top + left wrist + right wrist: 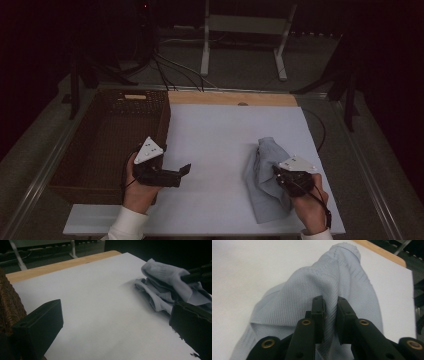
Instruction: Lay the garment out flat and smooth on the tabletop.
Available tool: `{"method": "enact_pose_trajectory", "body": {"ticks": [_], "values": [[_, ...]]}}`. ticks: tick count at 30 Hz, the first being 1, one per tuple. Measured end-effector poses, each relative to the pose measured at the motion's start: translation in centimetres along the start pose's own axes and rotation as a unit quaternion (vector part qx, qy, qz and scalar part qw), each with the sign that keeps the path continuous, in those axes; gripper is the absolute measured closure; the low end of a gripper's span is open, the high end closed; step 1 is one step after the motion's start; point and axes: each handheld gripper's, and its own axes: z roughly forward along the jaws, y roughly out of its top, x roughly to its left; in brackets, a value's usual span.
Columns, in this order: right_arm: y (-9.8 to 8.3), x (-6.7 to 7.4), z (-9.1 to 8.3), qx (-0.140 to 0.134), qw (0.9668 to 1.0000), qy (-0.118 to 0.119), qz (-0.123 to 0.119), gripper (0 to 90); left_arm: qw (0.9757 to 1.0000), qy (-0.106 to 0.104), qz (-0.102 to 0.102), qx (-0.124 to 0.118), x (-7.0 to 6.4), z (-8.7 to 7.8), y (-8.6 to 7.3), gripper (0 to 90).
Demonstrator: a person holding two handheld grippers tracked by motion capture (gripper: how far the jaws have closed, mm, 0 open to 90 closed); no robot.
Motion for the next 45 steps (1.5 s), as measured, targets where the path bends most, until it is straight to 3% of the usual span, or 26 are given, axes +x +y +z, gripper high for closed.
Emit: {"method": "enact_pose_trajectory", "body": {"ticks": [14,28,33,38,45], "values": [[-1.4,-4.2,-2.1,-0.004,0.9977,-0.038,0.056,78.6,1.0,0.0,0.0,0.0,0.0,0.0,0.0,0.2],[-2.5,-6.1,-2.3,0.003,0.9948,-0.042,0.092,76.6,1.0,0.0,0.0,0.0,0.0,0.0,0.0,0.2],[-3.1,-7.2,-2.6,0.007,0.9913,-0.059,0.118,75.1,1.0,0.0,0.0,0.0,0.0,0.0,0.0,0.2],[-3.2,-8.0,-3.6,-0.013,0.9876,-0.076,0.137,65.0,1.0,0.0,0.0,0.0,0.0,0.0,0.0,0.2],[-2.6,-8.2,-4.9,-0.059,0.9849,-0.074,0.145,43.9,1.0,0.001,0.002,0.001,0.0,0.0,0.0,0.2]]}}
